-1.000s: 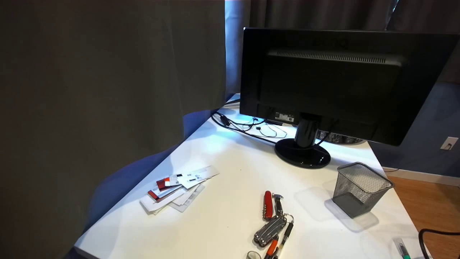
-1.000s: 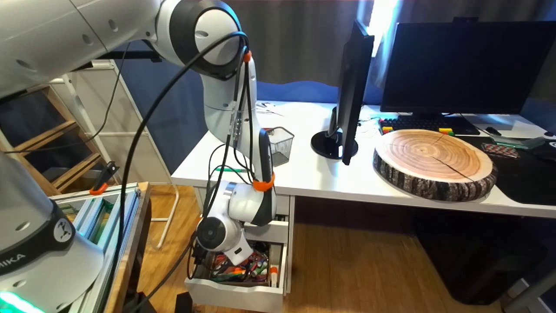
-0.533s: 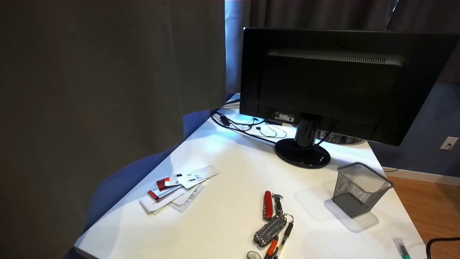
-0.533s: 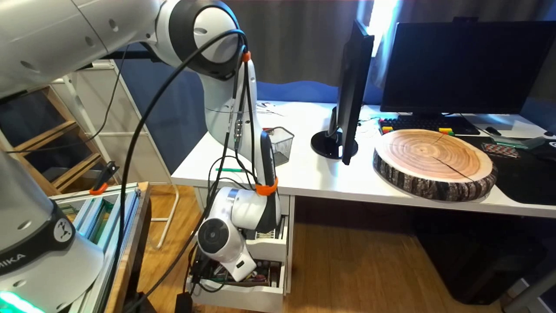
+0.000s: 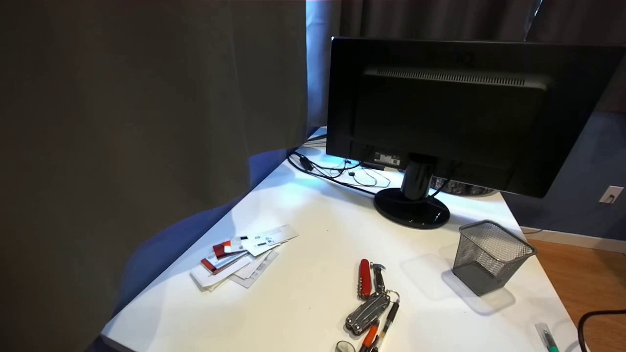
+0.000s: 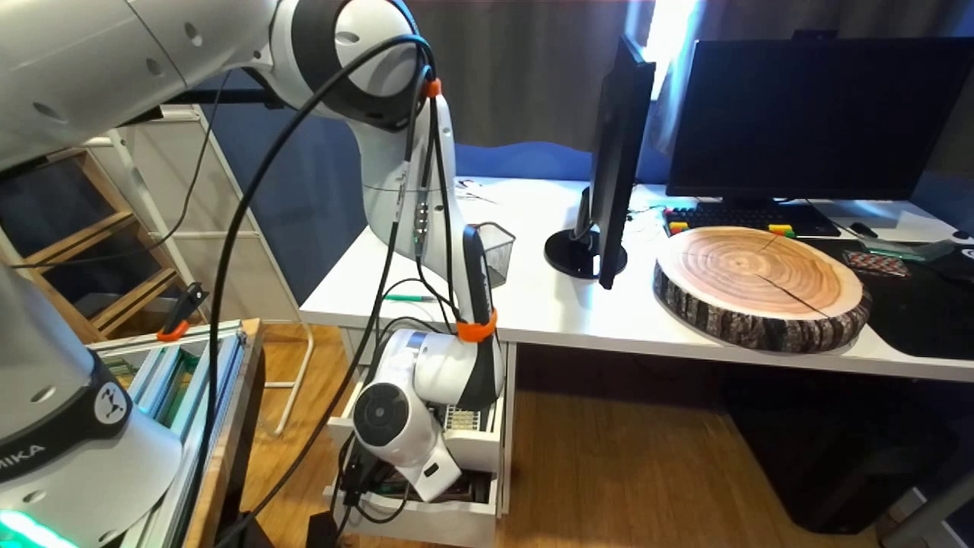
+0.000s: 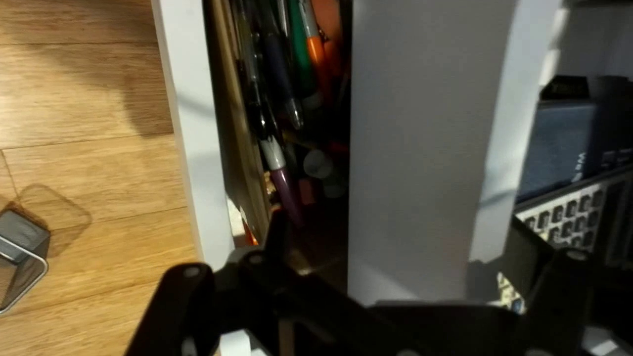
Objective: Open the second drawer from the top and then put the green pen in the drawer
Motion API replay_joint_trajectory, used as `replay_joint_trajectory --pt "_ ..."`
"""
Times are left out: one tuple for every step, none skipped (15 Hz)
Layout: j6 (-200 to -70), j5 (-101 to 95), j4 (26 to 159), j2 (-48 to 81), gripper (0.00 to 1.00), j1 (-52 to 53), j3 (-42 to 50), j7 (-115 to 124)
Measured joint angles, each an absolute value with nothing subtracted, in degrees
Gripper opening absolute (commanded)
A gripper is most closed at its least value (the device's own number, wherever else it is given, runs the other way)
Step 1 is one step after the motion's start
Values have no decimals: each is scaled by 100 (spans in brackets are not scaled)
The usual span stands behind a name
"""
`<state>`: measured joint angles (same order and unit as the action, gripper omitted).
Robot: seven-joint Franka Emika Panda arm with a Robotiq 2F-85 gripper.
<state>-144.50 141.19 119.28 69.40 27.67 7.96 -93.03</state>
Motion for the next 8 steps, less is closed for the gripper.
replay_joint_trajectory --pt "-14461 14114 11985 6827 100 2768 809 -9305" --pt "-14487 14094 12056 6696 100 2771 824 -9309" --pt "-14543 14069 12130 6559 100 2777 839 -9317" --pt "-14620 14055 12207 6416 100 2787 858 -9332" --pt "-14706 14047 12289 6260 100 2800 881 -9353" --pt "-14804 14038 12369 6101 100 2815 905 -9385" --pt "-14903 14019 12452 5932 100 2835 930 -9420" --pt "-15004 13986 12535 5762 100 2860 954 -9454"
